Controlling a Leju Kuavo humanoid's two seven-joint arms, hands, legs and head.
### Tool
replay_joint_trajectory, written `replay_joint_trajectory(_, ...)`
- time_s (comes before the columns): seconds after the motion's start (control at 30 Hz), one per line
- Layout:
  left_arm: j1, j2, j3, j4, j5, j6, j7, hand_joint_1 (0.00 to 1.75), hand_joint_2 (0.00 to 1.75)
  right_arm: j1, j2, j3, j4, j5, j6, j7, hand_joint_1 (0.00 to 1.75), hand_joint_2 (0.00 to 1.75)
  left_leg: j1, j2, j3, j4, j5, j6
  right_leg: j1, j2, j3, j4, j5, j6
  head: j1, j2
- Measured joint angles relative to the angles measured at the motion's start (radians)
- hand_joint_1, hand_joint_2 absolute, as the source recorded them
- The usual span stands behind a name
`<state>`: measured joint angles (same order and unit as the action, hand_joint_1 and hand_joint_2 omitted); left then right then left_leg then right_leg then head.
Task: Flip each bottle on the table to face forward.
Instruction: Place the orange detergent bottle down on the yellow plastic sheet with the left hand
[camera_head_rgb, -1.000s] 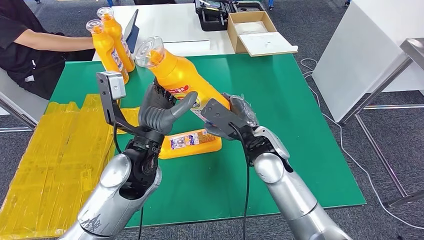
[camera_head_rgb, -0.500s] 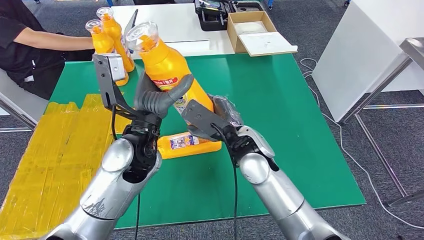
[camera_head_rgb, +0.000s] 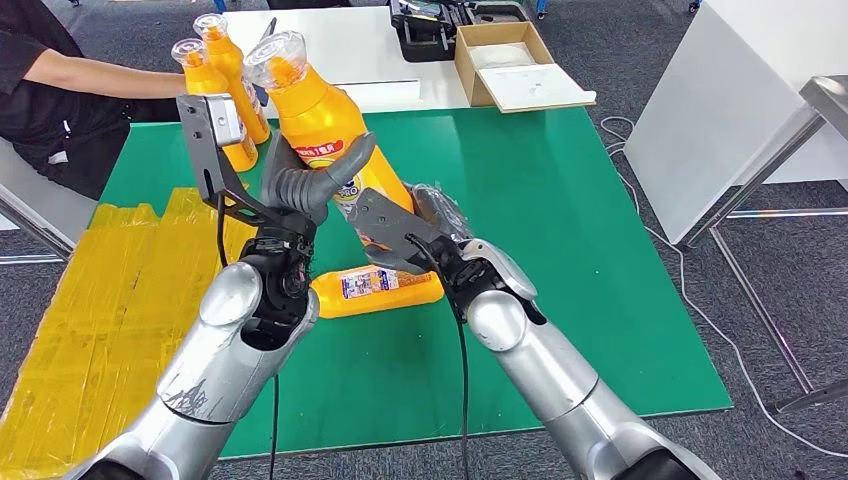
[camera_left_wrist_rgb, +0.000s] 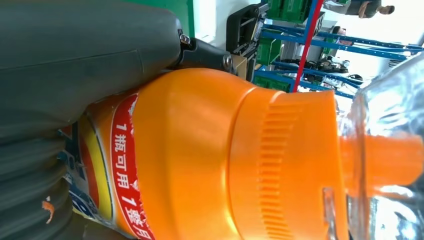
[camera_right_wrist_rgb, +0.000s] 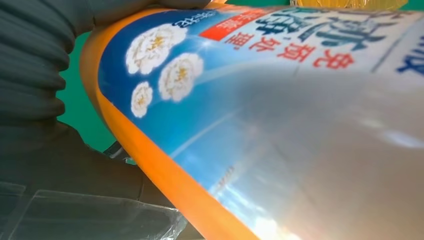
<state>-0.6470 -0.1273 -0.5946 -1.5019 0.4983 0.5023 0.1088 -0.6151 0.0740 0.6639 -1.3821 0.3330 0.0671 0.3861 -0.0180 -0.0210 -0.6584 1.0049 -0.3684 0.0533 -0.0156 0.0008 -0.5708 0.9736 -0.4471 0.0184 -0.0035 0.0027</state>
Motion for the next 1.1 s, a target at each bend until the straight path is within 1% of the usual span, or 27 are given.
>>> replay_joint_trajectory(0.47,-0.017,0.001,0.003,0.021,0.022,-0.001,0.004,1.75,1.75,-0.023,0.000,0.006,0.037,-0.026,-0.003,0.001,1.75,1.75,0.000,0.000,0.000,0.000,0.000,0.000,0.000,0.000,0.000,0.000,0.000,0.000,0.000,0.000)
replay_joint_trajectory(0.5,-0.017,0.002,0.005,0.021,0.028,-0.002,0.005,1.75,1.75,-0.023,0.000,0.006,0.038,-0.025,-0.003,0.002,1.44,1.75,0.000,0.000,0.000,0.000,0.000,0.000,0.000,0.000,0.000,0.000,0.000,0.000,0.000,0.000)
replay_joint_trajectory(0.53,-0.016,0.002,0.007,0.021,0.035,-0.004,0.005,1.75,1.75,-0.023,0.000,0.006,0.039,-0.024,-0.003,0.003,1.01,1.75,0.000,0.000,0.000,0.000,0.000,0.000,0.000,0.000,0.000,0.000,0.000,0.000,0.000,0.000)
replay_joint_trajectory(0.6,-0.015,0.005,0.016,0.021,0.060,-0.015,0.008,1.75,1.75,-0.023,-0.001,0.007,0.041,-0.014,-0.003,0.010,0.14,0.87,0.000,0.000,0.000,0.000,0.000,0.000,0.000,0.000,0.000,0.000,0.000,0.000,0.000,0.000)
replay_joint_trajectory(0.63,-0.015,0.007,0.023,0.021,0.075,-0.023,0.010,1.75,1.75,-0.023,-0.002,0.010,0.042,-0.002,-0.003,0.015,0.00,0.44,0.000,0.000,0.000,0.000,0.000,0.000,0.000,0.000,0.000,0.000,0.000,0.000,0.000,0.000)
replay_joint_trajectory(0.67,-0.015,0.010,0.031,0.021,0.090,-0.031,0.013,1.75,1.75,-0.023,-0.003,0.013,0.043,0.009,-0.003,0.021,0.00,0.00,0.000,0.000,0.000,0.000,0.000,0.000,0.000,0.000,0.000,0.000,0.000,0.000,0.000,0.000)
replay_joint_trajectory(0.87,-0.020,0.022,0.088,0.010,0.146,-0.056,0.030,1.75,1.75,-0.024,-0.009,0.020,0.064,0.009,-0.002,0.040,0.00,0.00,0.000,0.001,0.000,0.000,0.000,0.000,0.000,0.000,0.000,0.000,0.000,0.000,0.000,0.000)
replay_joint_trajectory(1.1,-0.028,0.027,0.121,-0.003,0.166,-0.063,0.028,1.75,1.75,-0.022,-0.012,0.013,0.086,-0.013,0.000,0.037,0.00,0.00,0.000,0.001,0.000,0.000,0.000,0.000,0.000,0.000,0.000,0.000,0.000,0.000,0.000,0.000)
